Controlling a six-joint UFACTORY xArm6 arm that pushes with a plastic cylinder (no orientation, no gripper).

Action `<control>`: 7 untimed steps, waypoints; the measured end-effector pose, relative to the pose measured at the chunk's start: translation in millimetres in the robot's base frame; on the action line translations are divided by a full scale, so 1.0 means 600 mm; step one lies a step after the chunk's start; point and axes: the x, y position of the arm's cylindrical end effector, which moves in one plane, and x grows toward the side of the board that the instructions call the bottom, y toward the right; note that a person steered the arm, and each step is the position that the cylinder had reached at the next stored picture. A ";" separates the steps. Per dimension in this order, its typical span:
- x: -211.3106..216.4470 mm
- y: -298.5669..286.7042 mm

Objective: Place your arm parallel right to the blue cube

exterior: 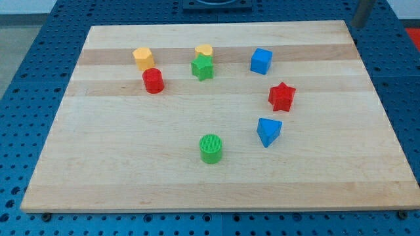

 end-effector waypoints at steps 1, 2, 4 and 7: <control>0.038 -0.020; 0.066 -0.046; 0.158 -0.118; 0.224 -0.141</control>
